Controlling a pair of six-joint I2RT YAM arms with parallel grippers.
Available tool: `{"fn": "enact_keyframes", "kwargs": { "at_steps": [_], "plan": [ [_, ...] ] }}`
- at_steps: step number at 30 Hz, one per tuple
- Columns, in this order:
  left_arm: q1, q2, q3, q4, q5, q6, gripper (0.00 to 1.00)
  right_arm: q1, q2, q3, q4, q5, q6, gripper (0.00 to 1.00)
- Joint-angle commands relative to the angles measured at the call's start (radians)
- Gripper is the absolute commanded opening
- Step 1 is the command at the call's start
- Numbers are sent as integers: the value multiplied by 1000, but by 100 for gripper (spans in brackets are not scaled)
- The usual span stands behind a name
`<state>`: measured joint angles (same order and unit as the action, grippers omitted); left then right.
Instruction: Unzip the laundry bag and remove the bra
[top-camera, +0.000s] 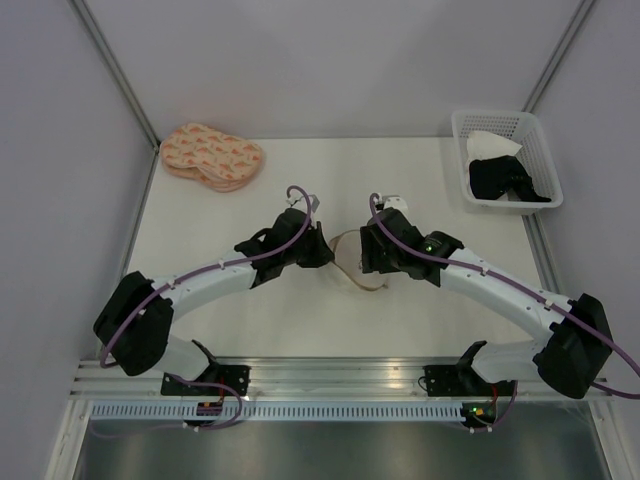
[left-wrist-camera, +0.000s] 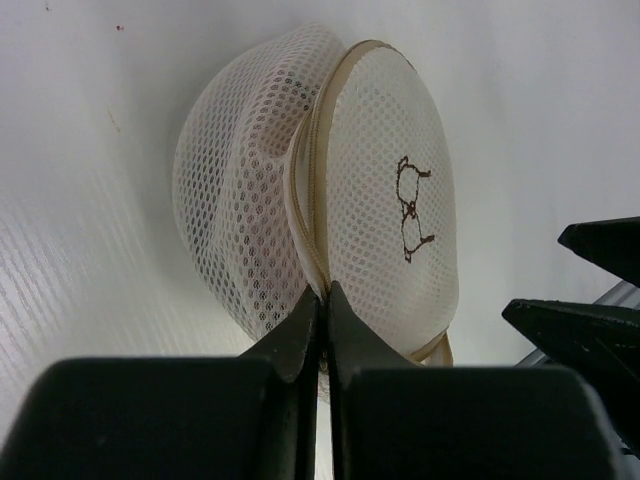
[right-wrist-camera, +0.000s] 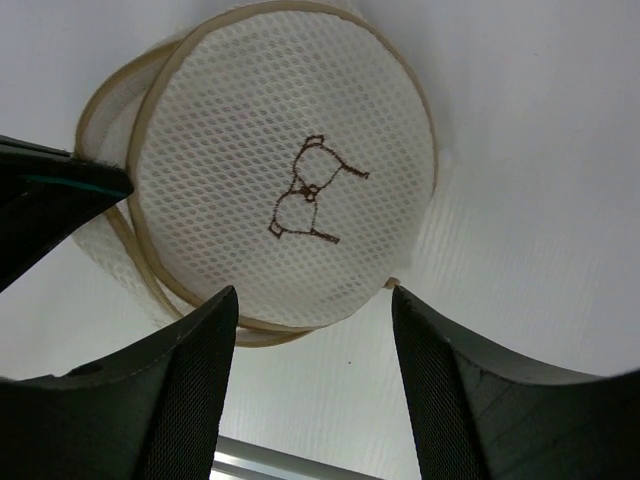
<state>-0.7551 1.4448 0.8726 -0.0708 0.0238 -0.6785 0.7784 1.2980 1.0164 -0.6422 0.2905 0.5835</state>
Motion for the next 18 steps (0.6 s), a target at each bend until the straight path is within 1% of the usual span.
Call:
{"fn": "enact_keyframes", "kwargs": {
  "at_steps": [1, 3, 6, 7, 11, 14, 18],
  "plan": [
    [-4, -38, -16, 31, -13, -3, 2, -4, 1, -1, 82, -100, -22, 68],
    [-4, -56, -40, 60, 5, -16, 2, -4, 12, -9, 136, -187, -27, 67],
    [-4, -86, -95, 129, 34, -41, 2, -5, 33, -19, 200, -255, -21, 69],
    [-4, -96, -134, 179, 51, -56, 2, -4, 41, -19, 210, -269, -22, 69],
    [-4, -147, -227, 299, 108, -92, 2, -4, 83, -21, 245, -286, -14, 70],
    [-4, -175, -264, 342, 143, -98, 2, -4, 116, -16, 263, -286, -10, 70],
    [-6, -187, -285, 355, 165, -105, 2, -4, 161, 4, 279, -287, -4, 70]
  ]
}}
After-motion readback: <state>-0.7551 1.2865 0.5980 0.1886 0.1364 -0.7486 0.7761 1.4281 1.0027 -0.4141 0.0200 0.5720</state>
